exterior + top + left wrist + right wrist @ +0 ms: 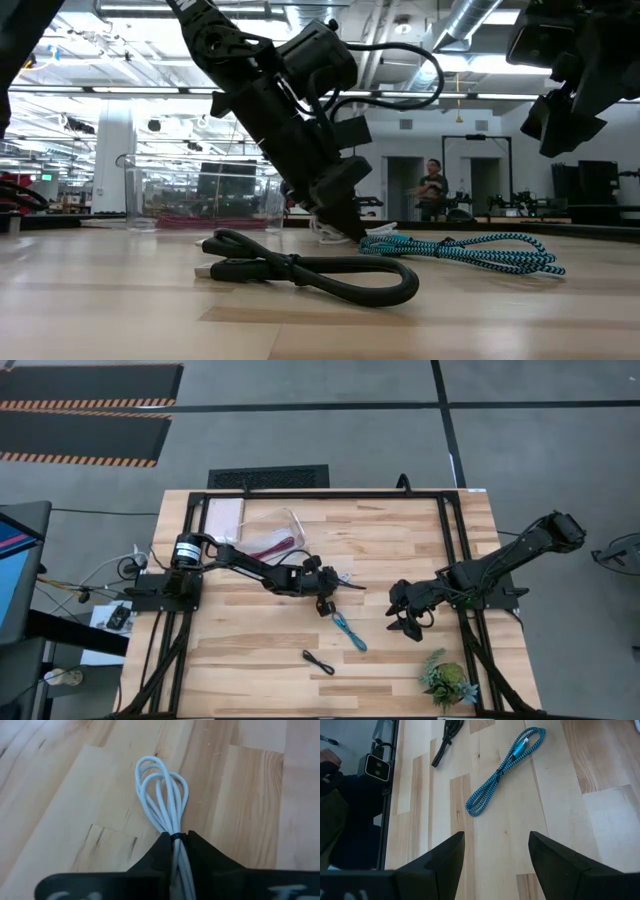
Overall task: Pick and place USB-C Cables
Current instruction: Put the white usb cables into the bin
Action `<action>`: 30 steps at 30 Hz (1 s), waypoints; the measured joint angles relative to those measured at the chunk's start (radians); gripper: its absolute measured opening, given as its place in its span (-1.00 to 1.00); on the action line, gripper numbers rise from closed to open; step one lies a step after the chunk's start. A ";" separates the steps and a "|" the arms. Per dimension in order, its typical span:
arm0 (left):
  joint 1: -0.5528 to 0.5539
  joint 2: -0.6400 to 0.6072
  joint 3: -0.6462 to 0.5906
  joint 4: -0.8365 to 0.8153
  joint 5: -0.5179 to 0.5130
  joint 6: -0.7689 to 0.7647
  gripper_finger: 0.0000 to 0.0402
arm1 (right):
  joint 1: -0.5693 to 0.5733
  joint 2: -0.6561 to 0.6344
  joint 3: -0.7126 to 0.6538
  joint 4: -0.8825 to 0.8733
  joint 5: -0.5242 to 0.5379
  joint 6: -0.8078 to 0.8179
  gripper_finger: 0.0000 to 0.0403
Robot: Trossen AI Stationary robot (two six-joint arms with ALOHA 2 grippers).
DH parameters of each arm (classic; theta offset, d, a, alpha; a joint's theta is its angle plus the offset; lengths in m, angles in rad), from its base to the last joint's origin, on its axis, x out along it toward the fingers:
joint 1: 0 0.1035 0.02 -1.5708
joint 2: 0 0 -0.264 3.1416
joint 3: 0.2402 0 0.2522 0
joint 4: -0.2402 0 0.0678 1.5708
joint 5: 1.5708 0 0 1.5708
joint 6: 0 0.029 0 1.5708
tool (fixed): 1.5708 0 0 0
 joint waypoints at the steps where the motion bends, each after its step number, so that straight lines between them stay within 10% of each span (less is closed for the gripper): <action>1: 0.000 0.000 0.000 0.000 -0.001 -0.006 -0.90 | 0.000 0.000 0.000 0.000 0.000 0.000 0.21; 30: -0.001 -0.314 -0.003 -0.095 -0.028 -0.023 -0.97 | 0.000 0.000 0.000 0.001 0.000 0.001 0.21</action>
